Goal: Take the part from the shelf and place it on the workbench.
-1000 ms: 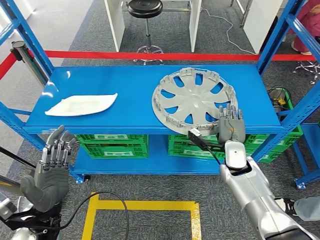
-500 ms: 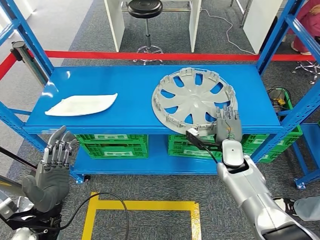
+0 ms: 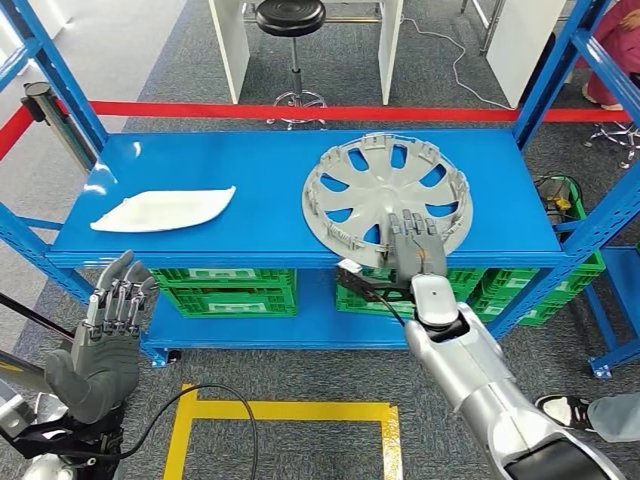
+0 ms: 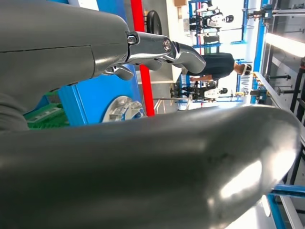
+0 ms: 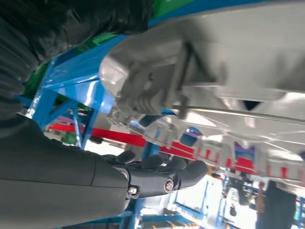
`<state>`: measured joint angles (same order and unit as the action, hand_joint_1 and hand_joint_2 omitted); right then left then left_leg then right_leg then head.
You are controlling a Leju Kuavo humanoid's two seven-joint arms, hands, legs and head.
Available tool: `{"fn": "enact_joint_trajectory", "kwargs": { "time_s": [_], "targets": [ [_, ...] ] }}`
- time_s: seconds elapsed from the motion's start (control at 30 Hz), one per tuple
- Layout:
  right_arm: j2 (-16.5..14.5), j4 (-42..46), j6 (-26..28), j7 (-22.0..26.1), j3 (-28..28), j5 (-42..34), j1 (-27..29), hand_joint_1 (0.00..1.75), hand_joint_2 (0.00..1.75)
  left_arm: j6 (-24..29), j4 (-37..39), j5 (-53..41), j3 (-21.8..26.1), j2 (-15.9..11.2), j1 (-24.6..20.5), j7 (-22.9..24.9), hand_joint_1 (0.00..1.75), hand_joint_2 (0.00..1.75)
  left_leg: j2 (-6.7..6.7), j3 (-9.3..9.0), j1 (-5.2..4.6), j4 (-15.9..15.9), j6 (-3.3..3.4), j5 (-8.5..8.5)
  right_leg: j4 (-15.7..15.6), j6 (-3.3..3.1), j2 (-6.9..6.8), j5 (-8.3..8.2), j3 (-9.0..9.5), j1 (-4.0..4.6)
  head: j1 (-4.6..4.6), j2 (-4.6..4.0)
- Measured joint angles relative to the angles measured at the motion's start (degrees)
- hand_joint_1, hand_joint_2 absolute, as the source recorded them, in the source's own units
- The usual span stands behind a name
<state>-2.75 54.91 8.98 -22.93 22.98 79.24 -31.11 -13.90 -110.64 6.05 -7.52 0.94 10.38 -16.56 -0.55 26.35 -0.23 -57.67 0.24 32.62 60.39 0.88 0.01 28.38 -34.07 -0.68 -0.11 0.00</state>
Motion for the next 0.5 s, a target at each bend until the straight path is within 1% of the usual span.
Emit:
{"fn": "enact_joint_trajectory", "kwargs": {
  "time_s": [0.3, 0.33, 0.43, 0.47, 0.5],
  "targets": [
    [-0.2, 1.6, -1.8, 0.3, 2.3, -1.8, -0.1, 0.01, 1.75, 0.0, 0.0, -0.1, 0.0, -0.1, 0.0, 0.1, 0.00, 0.00, 0.00, 0.00, -0.01, 0.0, 0.00, 0.00, 0.0, 0.00, 0.00, 0.00, 0.00, -0.01, 0.00, 0.00],
    [-0.2, 1.8, -2.3, 0.4, 2.6, -2.2, -0.1, 0.41, 1.75, 0.0, 0.0, -0.1, 0.0, -0.1, 0.0, 0.1, 0.00, 0.00, 0.00, 0.00, -0.01, 0.0, 0.00, 0.00, 0.0, 0.00, 0.00, 0.00, 0.00, -0.01, 0.00, 0.00],
    [-0.2, 2.7, -4.6, 0.6, 3.7, -4.2, -0.2, 1.71, 1.75, -0.1, 0.0, -0.1, 0.0, -0.1, 0.0, 0.1, 0.00, 0.00, 0.00, 0.00, 0.00, 0.0, 0.00, 0.00, 0.0, 0.00, 0.00, 0.00, 0.00, -0.01, 0.00, 0.00],
    [-0.2, 3.0, -5.4, 0.6, 4.1, -5.0, -0.2, 1.75, 1.75, -0.1, 0.0, -0.1, 0.0, -0.1, 0.0, 0.1, 0.00, 0.00, 0.00, 0.00, 0.00, 0.0, 0.00, 0.00, 0.0, 0.00, 0.00, 0.00, 0.00, -0.01, 0.00, 0.00],
    [-0.2, 3.3, -6.2, 0.4, 4.5, -5.8, -0.2, 1.75, 1.75, -0.2, 0.0, -0.1, 0.0, -0.1, 0.1, 0.1, 0.00, 0.00, 0.00, 0.00, 0.00, 0.0, 0.00, 0.00, 0.0, 0.00, 0.00, 0.00, 0.00, 0.00, 0.00, 0.00]
  ]
}}
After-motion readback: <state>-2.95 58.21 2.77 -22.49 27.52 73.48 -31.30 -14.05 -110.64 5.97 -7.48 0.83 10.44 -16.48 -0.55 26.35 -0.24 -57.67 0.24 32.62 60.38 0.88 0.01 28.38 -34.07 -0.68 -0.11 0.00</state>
